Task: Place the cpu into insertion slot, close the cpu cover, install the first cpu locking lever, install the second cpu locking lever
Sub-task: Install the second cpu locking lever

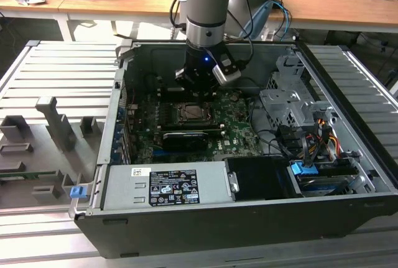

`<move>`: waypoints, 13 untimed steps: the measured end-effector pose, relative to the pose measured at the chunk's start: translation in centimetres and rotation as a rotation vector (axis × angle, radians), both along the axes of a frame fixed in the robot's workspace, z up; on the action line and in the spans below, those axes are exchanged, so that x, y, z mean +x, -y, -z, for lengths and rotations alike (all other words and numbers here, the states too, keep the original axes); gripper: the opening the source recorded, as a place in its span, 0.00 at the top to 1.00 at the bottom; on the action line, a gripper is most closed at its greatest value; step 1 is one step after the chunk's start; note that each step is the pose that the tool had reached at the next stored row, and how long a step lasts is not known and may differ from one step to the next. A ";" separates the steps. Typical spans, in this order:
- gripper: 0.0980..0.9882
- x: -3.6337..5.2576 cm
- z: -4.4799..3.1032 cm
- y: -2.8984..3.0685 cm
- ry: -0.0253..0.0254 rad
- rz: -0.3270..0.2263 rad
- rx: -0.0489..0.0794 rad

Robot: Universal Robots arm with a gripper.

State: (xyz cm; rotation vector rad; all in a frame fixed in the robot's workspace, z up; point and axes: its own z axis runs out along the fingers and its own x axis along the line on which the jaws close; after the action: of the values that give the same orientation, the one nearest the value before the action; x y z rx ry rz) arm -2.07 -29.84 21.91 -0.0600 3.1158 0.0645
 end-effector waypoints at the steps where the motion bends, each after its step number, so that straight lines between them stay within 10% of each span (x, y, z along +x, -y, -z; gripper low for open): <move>1: 0.99 0.00 -0.40 0.00 0.0000 0.000 0.000; 13: 0.99 0.00 -1.56 1.08 0.0000 0.000 0.000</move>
State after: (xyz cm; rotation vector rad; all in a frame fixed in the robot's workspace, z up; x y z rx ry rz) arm -2.07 -30.92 23.47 -0.0601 3.1158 0.0645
